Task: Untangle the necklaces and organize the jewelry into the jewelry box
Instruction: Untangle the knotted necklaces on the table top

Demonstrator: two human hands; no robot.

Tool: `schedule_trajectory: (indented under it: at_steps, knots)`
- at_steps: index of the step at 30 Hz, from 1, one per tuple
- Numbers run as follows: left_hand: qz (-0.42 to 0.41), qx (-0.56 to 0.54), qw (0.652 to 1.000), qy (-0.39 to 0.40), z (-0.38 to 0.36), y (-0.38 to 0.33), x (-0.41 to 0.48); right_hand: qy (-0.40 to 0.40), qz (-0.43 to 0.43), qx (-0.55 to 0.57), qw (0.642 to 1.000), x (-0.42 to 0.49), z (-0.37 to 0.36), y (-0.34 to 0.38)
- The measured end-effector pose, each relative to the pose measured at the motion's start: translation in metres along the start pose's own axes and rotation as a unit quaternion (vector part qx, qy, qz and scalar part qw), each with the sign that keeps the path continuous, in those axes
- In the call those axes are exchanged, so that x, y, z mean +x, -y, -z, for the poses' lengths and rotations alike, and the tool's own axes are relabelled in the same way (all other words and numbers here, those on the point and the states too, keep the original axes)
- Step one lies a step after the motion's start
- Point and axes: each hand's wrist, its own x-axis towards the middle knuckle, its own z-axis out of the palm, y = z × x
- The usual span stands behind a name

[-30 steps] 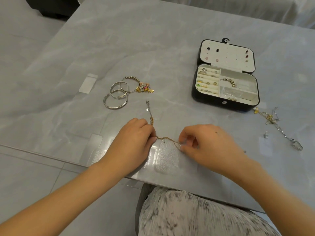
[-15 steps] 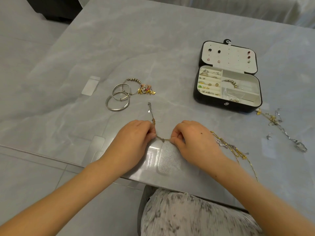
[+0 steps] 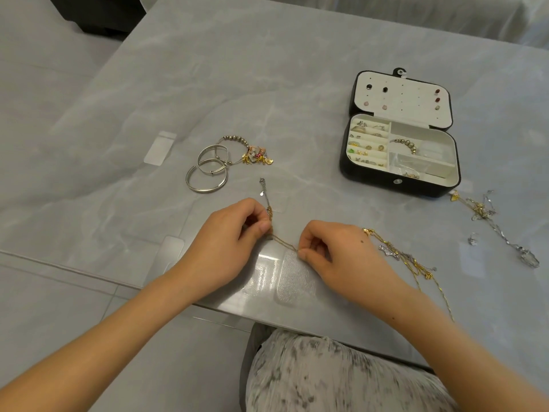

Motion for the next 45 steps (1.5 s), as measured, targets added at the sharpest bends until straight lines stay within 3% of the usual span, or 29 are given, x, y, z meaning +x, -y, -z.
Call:
schedule_trajectory:
  at_steps: [6, 11, 16, 22, 27, 32, 39, 45]
  knots:
    - [-0.025, -0.003, 0.998, 0.049, 0.007, 0.004, -0.001, -0.056, -0.018, -0.005, 0.998, 0.003, -0.002, -0.001]
    - [-0.103, 0.087, 0.985, 0.111, 0.022, 0.017, -0.005, -0.092, -0.033, -0.026, 0.995, 0.009, 0.001, 0.001]
    - [-0.099, 0.120, 0.976, 0.149, 0.029, 0.023, -0.005, -0.049, -0.051, -0.099, 0.992, 0.011, 0.008, 0.005]
    - [-0.023, 0.072, 0.995, 0.067, 0.027, 0.013, 0.001, -0.067, 0.023, -0.105, 0.992, 0.033, 0.005, 0.013]
    - [0.018, 0.165, 0.986, 0.012, 0.005, 0.002, 0.007, 0.004, 0.076, -0.116, 0.990, 0.064, 0.008, 0.014]
    - [0.044, 0.184, 0.982, -0.021, -0.004, -0.002, 0.011, 0.080, 0.109, -0.158, 0.978, 0.079, 0.015, 0.015]
    - [0.052, 0.160, 0.986, -0.004, -0.003, -0.009, 0.027, 0.089, 0.109, -0.076, 0.987, 0.081, 0.028, 0.017]
    - [0.108, -0.023, 0.993, 0.048, 0.011, -0.002, 0.038, 0.106, 0.067, 0.004, 0.992, 0.078, 0.037, 0.010]
